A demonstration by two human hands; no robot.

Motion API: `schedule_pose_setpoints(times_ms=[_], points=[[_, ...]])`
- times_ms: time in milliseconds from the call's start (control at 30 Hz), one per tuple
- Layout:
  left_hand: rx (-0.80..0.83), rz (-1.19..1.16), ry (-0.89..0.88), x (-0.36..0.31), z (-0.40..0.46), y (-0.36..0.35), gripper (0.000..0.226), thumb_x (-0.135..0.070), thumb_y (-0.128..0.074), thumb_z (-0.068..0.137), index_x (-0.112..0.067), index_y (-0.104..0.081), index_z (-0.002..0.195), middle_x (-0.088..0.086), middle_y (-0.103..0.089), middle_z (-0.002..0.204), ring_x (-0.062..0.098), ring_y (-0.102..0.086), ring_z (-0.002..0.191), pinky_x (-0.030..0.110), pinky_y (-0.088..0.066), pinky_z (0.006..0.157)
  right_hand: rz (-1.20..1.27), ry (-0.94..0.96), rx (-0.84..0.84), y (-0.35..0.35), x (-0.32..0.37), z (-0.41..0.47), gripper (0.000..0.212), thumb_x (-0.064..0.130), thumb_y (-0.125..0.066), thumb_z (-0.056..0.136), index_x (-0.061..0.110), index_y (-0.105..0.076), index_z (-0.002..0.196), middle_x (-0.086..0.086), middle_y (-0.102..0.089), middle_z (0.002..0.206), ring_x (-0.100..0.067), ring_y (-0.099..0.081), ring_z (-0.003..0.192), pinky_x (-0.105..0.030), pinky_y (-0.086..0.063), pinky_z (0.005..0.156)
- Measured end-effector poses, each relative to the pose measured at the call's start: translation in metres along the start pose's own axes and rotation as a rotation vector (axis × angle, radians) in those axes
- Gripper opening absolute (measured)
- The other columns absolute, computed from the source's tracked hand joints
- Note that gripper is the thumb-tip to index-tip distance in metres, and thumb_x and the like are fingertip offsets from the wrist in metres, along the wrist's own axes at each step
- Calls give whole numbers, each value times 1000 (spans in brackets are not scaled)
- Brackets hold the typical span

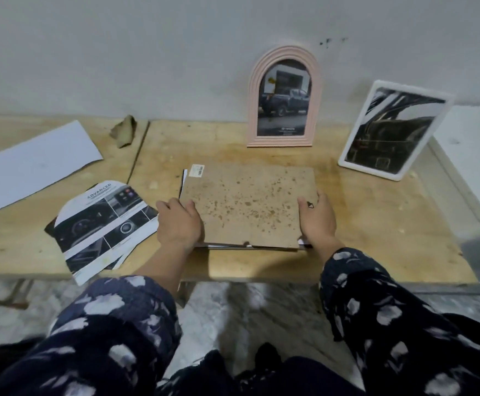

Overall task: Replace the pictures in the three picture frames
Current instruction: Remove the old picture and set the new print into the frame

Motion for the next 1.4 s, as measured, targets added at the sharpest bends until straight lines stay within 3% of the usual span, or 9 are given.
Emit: schedule_pose_setpoints(times_ms=[133, 333, 567, 967, 1133, 1267, 1400], points=[[28, 54, 11, 13, 1, -1, 48, -37, -30, 102, 2, -46, 125, 20, -36, 130, 42, -53, 106, 45, -42, 89, -117, 30, 58, -16, 0, 4, 48, 44, -46, 95, 20, -41, 136, -5, -53, 134, -30, -50, 121, -46, -42, 100], [11, 221, 54, 15, 5, -4, 49, -40, -32, 100, -5, -49, 129, 16, -41, 130, 34, -44, 119, 50, -36, 98, -226, 18, 121, -23, -6, 7, 51, 45, -41, 97, 23, -34, 142, -4, -47, 141, -30, -45, 126, -46, -35, 105], [8, 195, 58, 16, 8, -9, 47, -38, -32, 100, -4, -47, 129, 16, -39, 128, 35, -45, 117, 51, -38, 95, -384, 53, 214, -25, 2, 13, 48, 43, -30, 100, 29, -30, 145, -5, -50, 137, -30, -44, 125, -48, -33, 104], [49, 228, 3, 18, 10, -16, 46, -40, -32, 99, -5, -47, 127, 17, -41, 130, 36, -41, 120, 46, -42, 90, -756, -22, 430, -24, 17, 33, 50, 50, -16, 100, 46, -4, 148, -6, -54, 136, -32, -50, 120, -47, -32, 103], [77, 285, -17, 20, 7, -21, 53, -42, -32, 98, -7, -33, 138, 16, -36, 136, 35, -36, 124, 46, -42, 90, -830, 61, 434, -31, 13, 27, 55, 53, -16, 98, 43, 2, 149, -8, -59, 125, -31, -56, 108, -48, -38, 100], [133, 283, -63, 20, 8, -22, 68, -54, -37, 95, -18, -14, 148, 16, -31, 139, 35, -33, 128, 48, -43, 94, -692, 86, 396, -33, 11, 17, 64, 56, -30, 96, 34, -6, 150, -10, -32, 148, -33, -38, 131, -49, -33, 106], [281, 359, -101, 21, 9, -24, 110, -86, -47, 69, -26, -4, 151, 12, -24, 140, 34, -28, 132, 51, -36, 101, -460, -87, 597, -28, 3, 11, 87, 45, -60, 87, 36, -1, 151, -9, 3, 159, -34, -14, 144, -47, -20, 116]])
Point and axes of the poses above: each hand's wrist, its own z-axis towards the middle knuckle, its own y-axis out of the back of the hand, x = y × z, the point moved 7 cm from there along z, towards the middle knuckle
